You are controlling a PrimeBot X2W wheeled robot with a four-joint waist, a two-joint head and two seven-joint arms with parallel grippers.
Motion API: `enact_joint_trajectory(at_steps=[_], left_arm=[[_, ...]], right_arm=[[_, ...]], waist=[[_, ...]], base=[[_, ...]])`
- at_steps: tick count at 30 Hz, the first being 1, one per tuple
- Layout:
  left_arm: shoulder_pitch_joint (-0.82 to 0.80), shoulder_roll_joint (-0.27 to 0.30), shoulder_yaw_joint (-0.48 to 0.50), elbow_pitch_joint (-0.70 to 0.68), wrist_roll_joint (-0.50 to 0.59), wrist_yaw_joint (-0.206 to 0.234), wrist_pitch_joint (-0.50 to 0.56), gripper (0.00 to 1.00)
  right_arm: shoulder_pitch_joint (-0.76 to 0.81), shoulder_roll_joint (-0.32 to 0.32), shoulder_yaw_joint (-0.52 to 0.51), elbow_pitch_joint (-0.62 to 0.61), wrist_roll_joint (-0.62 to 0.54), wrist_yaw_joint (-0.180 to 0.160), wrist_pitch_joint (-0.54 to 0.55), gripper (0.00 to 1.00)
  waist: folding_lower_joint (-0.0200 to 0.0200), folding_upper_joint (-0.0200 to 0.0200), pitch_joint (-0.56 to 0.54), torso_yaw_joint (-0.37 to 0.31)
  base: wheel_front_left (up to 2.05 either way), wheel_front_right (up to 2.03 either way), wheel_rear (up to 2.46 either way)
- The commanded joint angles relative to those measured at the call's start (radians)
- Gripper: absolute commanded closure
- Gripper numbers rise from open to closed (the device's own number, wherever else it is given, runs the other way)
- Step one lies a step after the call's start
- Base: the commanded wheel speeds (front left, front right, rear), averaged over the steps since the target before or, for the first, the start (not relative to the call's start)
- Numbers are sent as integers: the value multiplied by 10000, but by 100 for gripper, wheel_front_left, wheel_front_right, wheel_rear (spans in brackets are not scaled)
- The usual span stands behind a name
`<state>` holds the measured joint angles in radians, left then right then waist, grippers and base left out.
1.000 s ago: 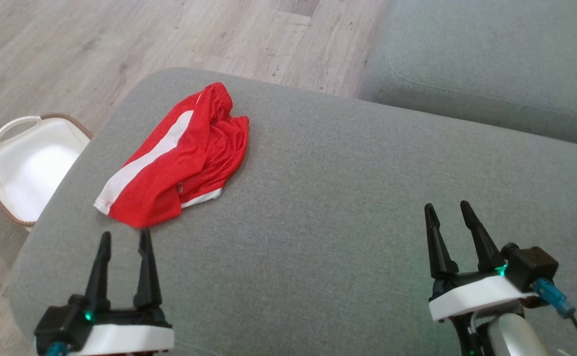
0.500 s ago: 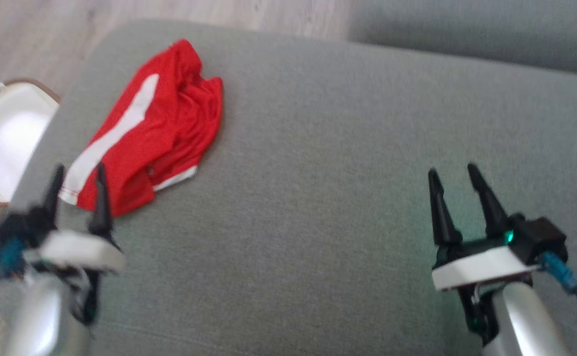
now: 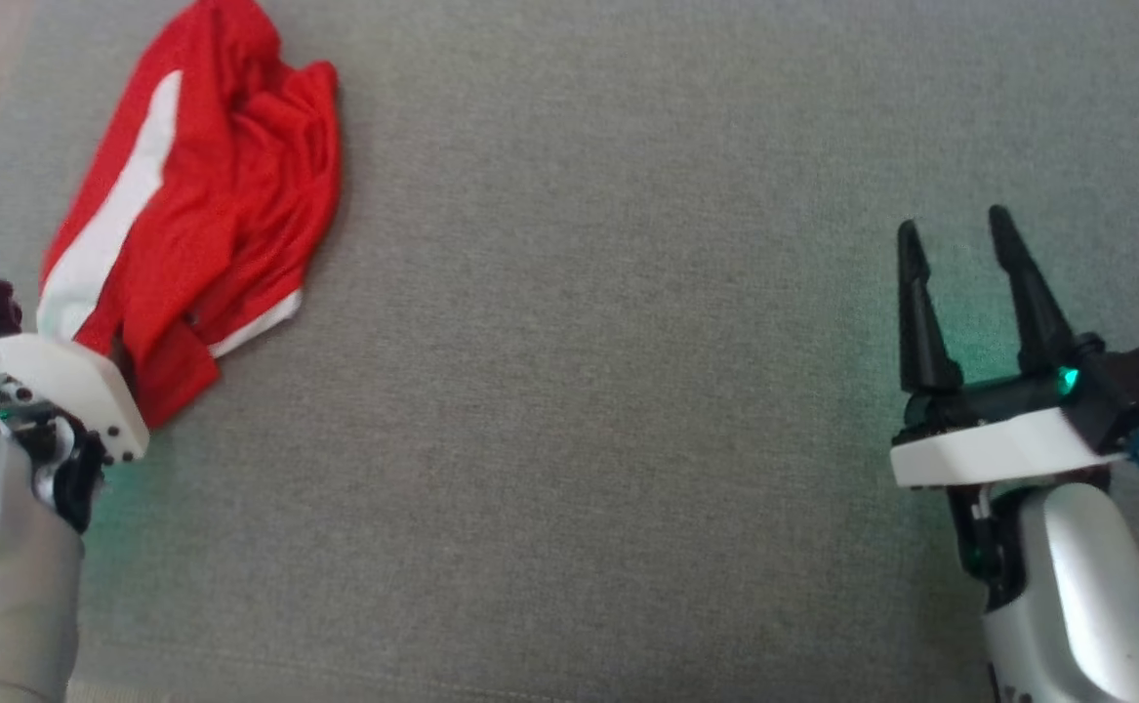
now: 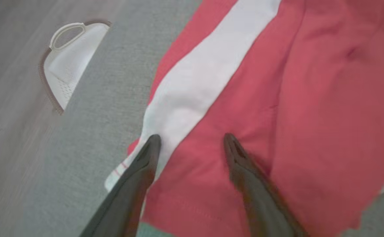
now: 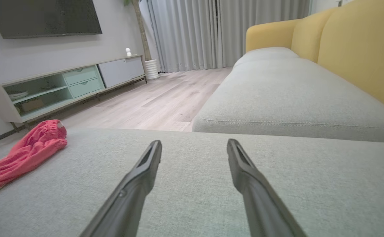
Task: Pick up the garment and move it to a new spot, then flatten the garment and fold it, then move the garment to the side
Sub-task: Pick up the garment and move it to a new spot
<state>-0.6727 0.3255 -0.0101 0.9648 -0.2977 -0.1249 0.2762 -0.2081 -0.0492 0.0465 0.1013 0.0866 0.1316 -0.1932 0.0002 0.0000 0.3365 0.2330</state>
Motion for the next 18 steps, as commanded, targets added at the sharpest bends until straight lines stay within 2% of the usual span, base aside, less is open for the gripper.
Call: enact_joint_trajectory(at_steps=[1,4,10,11,12,15,18], left_arm=[[-426,624,71,131,-147,-48,405,0],[-652,705,-131,627,-516,-53,926,0],[-834,741,-208,1171,-1095,-55,1123,0],[-835,737,-251,1190,-1201,-55,1076,69],[-824,769,-291,1167,-1301,-55,952,100],[-802,991,-438,996,-1479,-56,302,100],[-775,1062,-530,575,-1901,-56,-783,100]], right_arm=[[-251,-10,150,-475,-71,-9,67,0],[-293,-10,151,-623,-102,-9,144,0],[-301,-10,170,-733,-65,-9,167,0],[-288,-10,179,-721,-53,-9,160,0],[-280,-10,194,-703,-41,-9,154,0],[-287,-10,230,-612,40,-9,84,0],[-247,-10,317,-355,265,-9,-93,0]], waist=[[-2,0,263,-167],[-2,0,398,-246],[-2,0,419,-341],[-2,0,375,-363],[-2,0,342,-395],[-2,0,195,-516],[-2,0,-183,-695]], base=[[0,0,0],[0,0,0],[0,0,0],[0,0,0],[0,0,0],[0,0,0],[0,0,0]])
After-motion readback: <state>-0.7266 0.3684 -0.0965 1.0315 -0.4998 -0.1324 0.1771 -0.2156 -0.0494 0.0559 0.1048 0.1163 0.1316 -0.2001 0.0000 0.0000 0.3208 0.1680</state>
